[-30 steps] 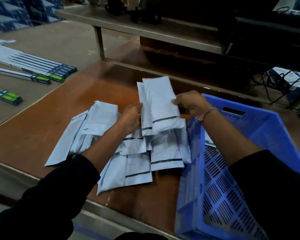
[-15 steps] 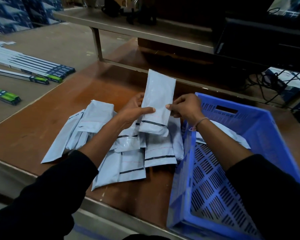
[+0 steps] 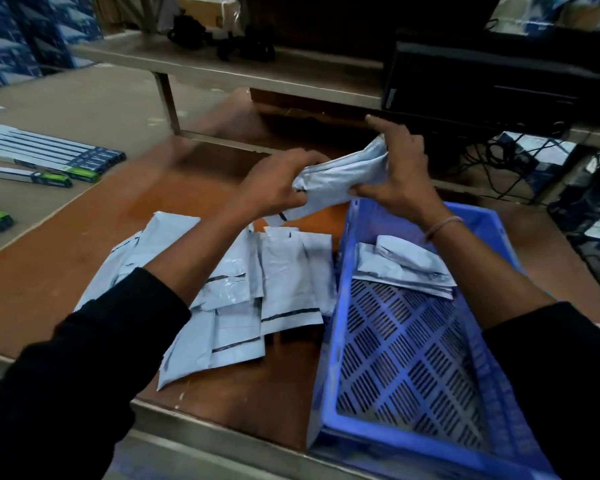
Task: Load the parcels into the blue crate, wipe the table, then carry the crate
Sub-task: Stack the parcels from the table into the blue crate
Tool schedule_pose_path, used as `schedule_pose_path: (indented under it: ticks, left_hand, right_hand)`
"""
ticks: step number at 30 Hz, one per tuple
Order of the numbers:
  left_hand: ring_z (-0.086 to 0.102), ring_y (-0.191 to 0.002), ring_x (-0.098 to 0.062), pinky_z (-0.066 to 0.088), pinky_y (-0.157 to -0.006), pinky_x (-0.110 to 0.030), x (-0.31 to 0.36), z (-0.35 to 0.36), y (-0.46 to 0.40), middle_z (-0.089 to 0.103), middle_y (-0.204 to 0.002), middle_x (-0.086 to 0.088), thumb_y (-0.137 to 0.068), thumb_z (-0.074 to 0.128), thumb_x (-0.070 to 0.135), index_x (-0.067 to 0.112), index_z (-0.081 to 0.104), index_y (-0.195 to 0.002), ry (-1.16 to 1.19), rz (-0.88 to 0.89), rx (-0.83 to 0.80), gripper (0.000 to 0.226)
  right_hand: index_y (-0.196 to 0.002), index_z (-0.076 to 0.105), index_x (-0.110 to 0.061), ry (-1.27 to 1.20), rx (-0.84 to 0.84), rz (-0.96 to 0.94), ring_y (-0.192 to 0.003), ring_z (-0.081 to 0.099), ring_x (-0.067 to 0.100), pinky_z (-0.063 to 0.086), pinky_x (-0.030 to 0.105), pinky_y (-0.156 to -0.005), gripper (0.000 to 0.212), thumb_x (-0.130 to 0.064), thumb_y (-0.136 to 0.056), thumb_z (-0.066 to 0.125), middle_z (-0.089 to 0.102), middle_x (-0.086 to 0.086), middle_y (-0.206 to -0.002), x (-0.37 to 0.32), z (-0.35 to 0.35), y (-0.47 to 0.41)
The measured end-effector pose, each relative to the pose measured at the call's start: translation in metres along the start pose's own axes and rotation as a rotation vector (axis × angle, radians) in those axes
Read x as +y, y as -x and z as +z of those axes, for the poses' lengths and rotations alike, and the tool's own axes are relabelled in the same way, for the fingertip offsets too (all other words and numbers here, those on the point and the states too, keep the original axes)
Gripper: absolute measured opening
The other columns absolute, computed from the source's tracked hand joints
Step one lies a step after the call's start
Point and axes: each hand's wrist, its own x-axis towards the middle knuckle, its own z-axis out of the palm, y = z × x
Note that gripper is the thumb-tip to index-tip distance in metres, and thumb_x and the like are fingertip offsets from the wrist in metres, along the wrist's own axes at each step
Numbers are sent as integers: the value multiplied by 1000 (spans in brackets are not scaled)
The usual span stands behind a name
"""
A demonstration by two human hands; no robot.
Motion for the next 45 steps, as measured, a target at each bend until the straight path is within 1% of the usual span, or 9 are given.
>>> schedule_pose_path:
  ticks: [5, 9, 13, 17, 25, 32, 38, 41, 45]
  left_hand:
    - [66, -97, -19, 56, -76, -45, 47, 17, -34, 70, -109, 6, -68, 66, 27, 28, 64, -118, 32, 105, 30, 50]
    - [69, -94, -19, 56, -77, -42, 89, 42, -53, 73, -103, 9, -67, 65, 37, 30, 61, -112, 50, 134, -36, 46]
    - [67, -94, -24, 54, -76, -41, 117, 79, -64, 72, -100, 5, -66, 67, 43, 27, 65, -106, 14, 149, -155, 43]
    - [64, -97, -23, 43, -70, -33, 129, 108, -72, 71, -104, -1, -75, 83, 38, 19, 69, -107, -34, 182, -320, 40]
    - [63, -105, -24, 53, -89, -35, 122, 179, -68, 61, -106, 3, -75, 88, 41, 23, 61, -98, -3, 57, -793, 40]
    - [62, -113, -33, 52, -83, -35, 119, 220, -63, 61, -131, -12, -86, 81, 35, 8, 59, -126, -201, -55, -882, 53]
    - [61, -117, -30, 48, -75, -38, 124, 219, -57, 59, -131, -12, -89, 77, 31, 11, 56, -126, -517, 87, -803, 48]
    - [59, -121, -29, 49, -81, -38, 129, 212, -56, 57, -137, -9, -91, 75, 32, 14, 55, -134, -518, 105, -796, 51]
    - [61, -113, -28, 53, -90, -37, 135, 210, -52, 56, -140, -7, -89, 77, 31, 18, 54, -143, -484, 128, -971, 60]
  right_hand:
    - [-101, 68, -24, 240, -43, -35, -98, 51, 28, 42, 42, -83, 53, -54, -59, 80, 56, 6, -104, 40, -58, 11]
    - [-94, 71, -12, 270, -176, 43, -85, 55, 26, 30, 29, -68, 46, -38, -62, 91, 60, 13, -93, 75, -105, 37]
    - [-84, 69, -6, 354, -357, 152, -74, 59, 30, 20, 33, -60, 41, -36, -66, 90, 67, 15, -81, 102, -113, 72]
    - [-88, 68, -10, 443, -580, 256, -78, 60, 28, 30, 29, -63, 40, -41, -70, 85, 70, 13, -88, 128, -99, 99]
    - [-124, 64, -6, 506, -1062, 425, -118, 58, 32, 45, 29, -91, 64, -48, -78, 78, 61, 16, -129, 132, -50, 123]
    - [-122, 63, -7, 567, -971, 549, -118, 60, 34, 53, 42, -95, 69, -43, -69, 85, 62, 16, -128, 148, -11, 144]
    - [-128, 57, -6, 721, -728, 484, -120, 53, 36, 52, 46, -90, 64, -37, -77, 81, 54, 15, -131, 144, -5, 162]
    - [-125, 56, -9, 639, -729, 412, -114, 56, 35, 50, 40, -85, 56, -35, -80, 78, 52, 15, -129, 142, -5, 165]
    - [-123, 62, -19, 487, -818, 338, -110, 57, 33, 50, 39, -86, 56, -42, -75, 80, 54, 12, -124, 134, -4, 164]
